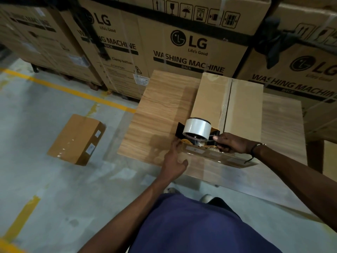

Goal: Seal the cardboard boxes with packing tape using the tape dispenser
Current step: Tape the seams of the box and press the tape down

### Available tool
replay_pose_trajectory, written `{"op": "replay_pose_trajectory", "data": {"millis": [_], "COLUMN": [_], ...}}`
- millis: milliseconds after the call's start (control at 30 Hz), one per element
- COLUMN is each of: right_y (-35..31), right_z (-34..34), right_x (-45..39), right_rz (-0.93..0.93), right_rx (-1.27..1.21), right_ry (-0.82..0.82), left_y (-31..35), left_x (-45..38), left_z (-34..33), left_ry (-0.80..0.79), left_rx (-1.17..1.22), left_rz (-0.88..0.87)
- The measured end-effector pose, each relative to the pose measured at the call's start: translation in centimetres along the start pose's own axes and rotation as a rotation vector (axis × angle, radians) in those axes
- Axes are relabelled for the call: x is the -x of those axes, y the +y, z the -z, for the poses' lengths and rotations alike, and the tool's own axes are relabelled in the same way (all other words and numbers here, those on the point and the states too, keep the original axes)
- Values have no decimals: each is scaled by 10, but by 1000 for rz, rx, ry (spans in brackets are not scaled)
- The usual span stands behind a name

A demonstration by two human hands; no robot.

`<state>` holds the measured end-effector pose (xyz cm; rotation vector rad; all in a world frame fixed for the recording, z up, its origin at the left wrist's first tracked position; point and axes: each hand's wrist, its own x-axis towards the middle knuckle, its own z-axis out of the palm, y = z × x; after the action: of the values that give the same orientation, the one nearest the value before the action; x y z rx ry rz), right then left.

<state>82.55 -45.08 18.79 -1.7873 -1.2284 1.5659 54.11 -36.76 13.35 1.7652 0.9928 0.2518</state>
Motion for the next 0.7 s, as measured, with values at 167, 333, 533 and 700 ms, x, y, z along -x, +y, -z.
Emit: {"op": "replay_pose_trajectory", "data": {"millis": [167,333,533,700], "right_y": [-1,-1,0,6], "right_z": [0,1,1,5], "right_x": [1,2,0,-3], "right_rz": [-5,1,20,7], "right_rx": [-28,-25,-19,11], "right_ry": [-26,-67,-94,-111], "left_y": [5,-1,9,22], "left_x": [7,9,1,7], "left_z": [-18,-39,-54,-50], "left_ry": [47,75,92,69], "left_rx": [-96,-151,-289,-702], "left_rz": [25,57,117,137]}}
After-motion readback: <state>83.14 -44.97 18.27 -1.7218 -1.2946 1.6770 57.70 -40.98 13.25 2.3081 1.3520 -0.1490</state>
